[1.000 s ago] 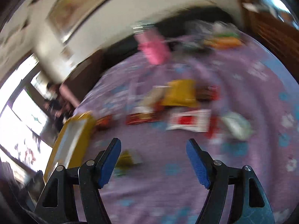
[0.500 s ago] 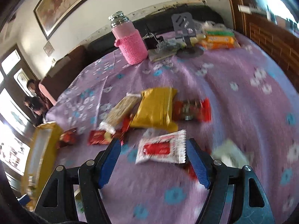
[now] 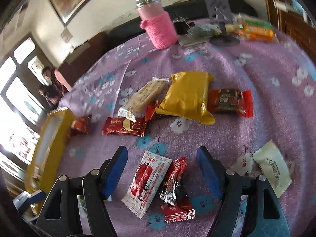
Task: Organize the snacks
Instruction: 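Grasp the gold-green pea bag with the left tool while the right tool grasps the red-white packet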
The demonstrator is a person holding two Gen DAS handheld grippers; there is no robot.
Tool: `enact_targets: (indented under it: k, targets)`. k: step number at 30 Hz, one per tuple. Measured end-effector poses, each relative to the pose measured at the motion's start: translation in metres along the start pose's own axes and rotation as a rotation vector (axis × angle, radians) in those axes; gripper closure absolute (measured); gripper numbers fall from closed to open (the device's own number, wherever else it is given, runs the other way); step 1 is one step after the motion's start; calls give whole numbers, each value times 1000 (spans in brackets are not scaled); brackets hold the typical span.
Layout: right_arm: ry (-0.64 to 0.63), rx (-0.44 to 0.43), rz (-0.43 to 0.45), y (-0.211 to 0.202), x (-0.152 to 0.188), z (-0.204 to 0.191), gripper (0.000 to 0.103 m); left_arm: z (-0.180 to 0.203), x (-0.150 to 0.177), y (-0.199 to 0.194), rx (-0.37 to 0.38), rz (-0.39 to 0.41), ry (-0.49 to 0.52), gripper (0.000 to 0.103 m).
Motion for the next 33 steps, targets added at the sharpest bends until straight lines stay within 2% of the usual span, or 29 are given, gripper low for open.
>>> enact_targets:
  k: [2,7,8,11,12,15,18,21,23,29,33]
  targets:
    - [-35,17,-7,0,6,-7,29,4,-4,5,-2,-2,16,28]
    - [-198,134,6,2,18,-33,32,18,-19,26,13,-8,55,28]
    - [-242,151,1,5,22,-40,36,21,-21,31,15,-12,60,28]
    - [-306,198,6,7,26,-46,64,26,-26,44,25,-31,68,28]
    - [-293,182,-3,6,26,-45,80,29,-27,49,34,-39,74,28]
    - [-228,142,-3,2,23,-37,87,33,-30,60,31,-62,91,28]
    - [-156,104,26,-9,14,-27,90,36,-32,63,31,-65,108,28]
    - [-67,6,62,-24,4,-18,91,34,-35,59,42,-50,99,28]
    - [-37,-27,68,-28,0,-15,91,33,-37,56,57,-31,92,28]
    - [13,-107,38,-26,1,-15,91,38,-39,75,69,-59,113,28]
    - [50,-169,29,-29,2,-15,91,48,-44,91,29,-49,154,26]
Point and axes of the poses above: each gripper's, at about its wrist camera, not at the fingertips, and y roughly the way its jaws point, z to its right, x to its underside, the point moved 8 cm from there along y, roughly the way its jaws point, and after that the axes turned 6 degrees about x, right-handed, at the moved point
